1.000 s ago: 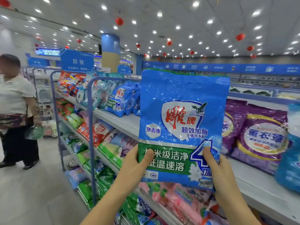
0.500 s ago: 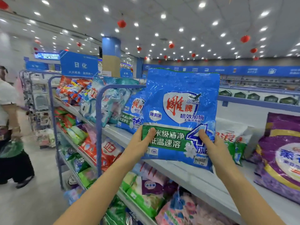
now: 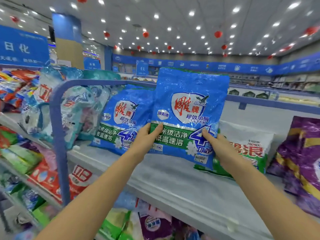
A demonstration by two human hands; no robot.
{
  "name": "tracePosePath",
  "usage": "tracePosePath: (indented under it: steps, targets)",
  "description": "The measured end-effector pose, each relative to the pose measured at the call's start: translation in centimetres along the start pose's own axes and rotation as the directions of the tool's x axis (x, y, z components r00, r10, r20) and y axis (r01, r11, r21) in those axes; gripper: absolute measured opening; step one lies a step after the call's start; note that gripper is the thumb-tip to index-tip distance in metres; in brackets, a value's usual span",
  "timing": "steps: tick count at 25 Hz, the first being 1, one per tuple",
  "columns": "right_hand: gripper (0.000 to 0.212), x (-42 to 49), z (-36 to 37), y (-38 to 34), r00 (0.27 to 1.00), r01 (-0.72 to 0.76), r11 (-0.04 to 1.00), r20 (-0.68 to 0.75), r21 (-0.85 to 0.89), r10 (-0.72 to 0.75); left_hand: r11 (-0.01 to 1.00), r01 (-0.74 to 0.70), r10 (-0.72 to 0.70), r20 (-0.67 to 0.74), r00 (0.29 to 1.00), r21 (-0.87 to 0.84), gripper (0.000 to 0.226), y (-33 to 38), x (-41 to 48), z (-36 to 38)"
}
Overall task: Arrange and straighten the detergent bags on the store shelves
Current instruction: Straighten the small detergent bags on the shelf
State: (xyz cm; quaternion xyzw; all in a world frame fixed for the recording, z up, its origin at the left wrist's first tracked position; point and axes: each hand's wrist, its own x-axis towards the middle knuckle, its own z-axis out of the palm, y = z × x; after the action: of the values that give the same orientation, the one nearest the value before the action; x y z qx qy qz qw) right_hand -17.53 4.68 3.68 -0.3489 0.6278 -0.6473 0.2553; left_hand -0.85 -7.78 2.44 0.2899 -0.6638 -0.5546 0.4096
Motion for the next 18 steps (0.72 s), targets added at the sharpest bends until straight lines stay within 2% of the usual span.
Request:
tracePosePath:
  steps: [3,7,10,13,16,18]
  targets:
    - [0.014,1.1,1.5,1.0,0.997,-0.025,1.0,-0.077,-0.017,0.023,1.0,0.001,-0.002,0.077,0.997,0.012,0.021,-1.2,3.2,-0.8]
    - [0.022,2.1,3.3,1.8,0.978,-0.044,0.999,-0.207,-0.001,0.043,1.0,0.01,-0.008,0.165,0.986,-0.014,0.03,-2.6,6.3,-1.5]
    - [0.009,2.3,3.9,2.1,0.967,-0.044,0.997,-0.254,-0.066,0.025,0.999,0.049,-0.047,0.188,0.981,-0.005,0.028,-3.7,7.6,-1.4]
    - [0.021,2.9,4.3,2.4,0.947,-0.076,0.996,-0.316,-0.053,0.055,0.991,0.134,-0.133,0.161,0.978,0.005,0.045,-3.7,8.2,-0.7]
    - [0.038,4.1,5.8,2.4,0.899,-0.101,0.995,-0.426,0.023,0.101,0.979,0.197,-0.192,0.08,0.978,-0.059,0.048,-3.9,9.0,0.4]
    - [0.048,5.0,6.6,2.5,0.85,-0.108,0.991,-0.509,0.08,0.134,0.981,0.188,-0.187,0.036,0.982,-0.04,0.048,-4.2,9.3,1.0]
